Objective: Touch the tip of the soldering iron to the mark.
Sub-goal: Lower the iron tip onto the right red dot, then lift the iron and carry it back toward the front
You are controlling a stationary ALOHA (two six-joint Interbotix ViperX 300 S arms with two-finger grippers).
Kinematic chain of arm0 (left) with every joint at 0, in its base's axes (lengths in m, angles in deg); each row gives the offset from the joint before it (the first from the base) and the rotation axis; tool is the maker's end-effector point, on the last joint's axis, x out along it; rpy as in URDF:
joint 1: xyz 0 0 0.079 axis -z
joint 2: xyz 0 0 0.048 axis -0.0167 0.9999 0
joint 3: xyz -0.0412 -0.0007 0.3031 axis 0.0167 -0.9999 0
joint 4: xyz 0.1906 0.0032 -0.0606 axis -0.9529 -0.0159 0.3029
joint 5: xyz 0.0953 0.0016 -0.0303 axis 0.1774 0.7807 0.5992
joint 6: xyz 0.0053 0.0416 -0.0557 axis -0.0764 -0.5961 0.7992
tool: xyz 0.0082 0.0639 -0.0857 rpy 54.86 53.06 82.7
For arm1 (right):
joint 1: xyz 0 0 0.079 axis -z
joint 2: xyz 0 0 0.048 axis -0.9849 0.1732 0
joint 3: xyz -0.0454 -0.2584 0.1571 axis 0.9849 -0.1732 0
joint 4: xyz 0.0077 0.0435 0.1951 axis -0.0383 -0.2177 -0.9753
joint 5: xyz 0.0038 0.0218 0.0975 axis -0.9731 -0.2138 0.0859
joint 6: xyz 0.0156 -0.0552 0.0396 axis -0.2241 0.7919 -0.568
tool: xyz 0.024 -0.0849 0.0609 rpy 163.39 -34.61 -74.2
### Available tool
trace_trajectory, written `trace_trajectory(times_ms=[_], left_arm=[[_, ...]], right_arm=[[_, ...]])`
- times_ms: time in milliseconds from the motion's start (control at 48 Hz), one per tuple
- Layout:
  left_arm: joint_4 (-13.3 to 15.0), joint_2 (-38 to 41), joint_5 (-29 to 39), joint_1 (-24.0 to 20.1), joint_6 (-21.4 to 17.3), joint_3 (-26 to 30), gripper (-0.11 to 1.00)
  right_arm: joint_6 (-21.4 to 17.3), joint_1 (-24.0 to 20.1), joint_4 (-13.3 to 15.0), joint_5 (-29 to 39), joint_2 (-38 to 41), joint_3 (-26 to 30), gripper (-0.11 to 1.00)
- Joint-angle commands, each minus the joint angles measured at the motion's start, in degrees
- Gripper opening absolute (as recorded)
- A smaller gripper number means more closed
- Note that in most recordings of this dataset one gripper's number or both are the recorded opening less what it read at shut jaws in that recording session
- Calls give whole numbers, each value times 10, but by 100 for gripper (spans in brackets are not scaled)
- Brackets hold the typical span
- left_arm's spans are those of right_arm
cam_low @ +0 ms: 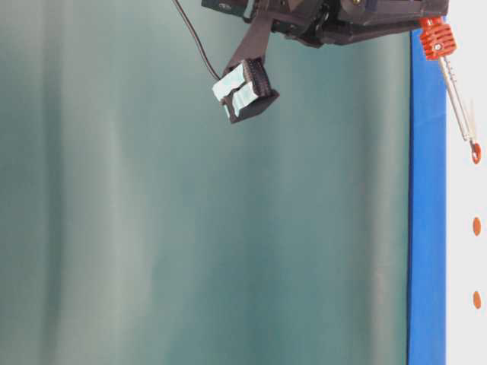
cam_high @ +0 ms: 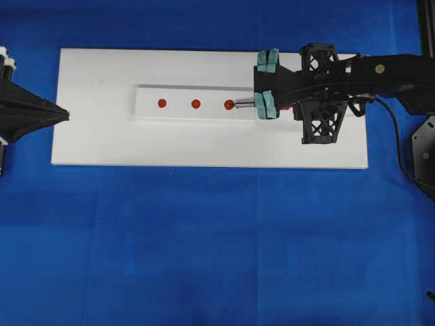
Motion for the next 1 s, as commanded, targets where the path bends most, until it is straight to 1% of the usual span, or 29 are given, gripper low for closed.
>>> trace_trajectory(times_ms=[0, 979], left_arm=[[-1, 3, -3, 2, 0, 7, 0], [-2, 3, -3, 2, 0, 7, 0]], right_arm=[[1, 1, -1, -2, -6, 4, 6], [-2, 1, -2, 6, -11, 8, 6]])
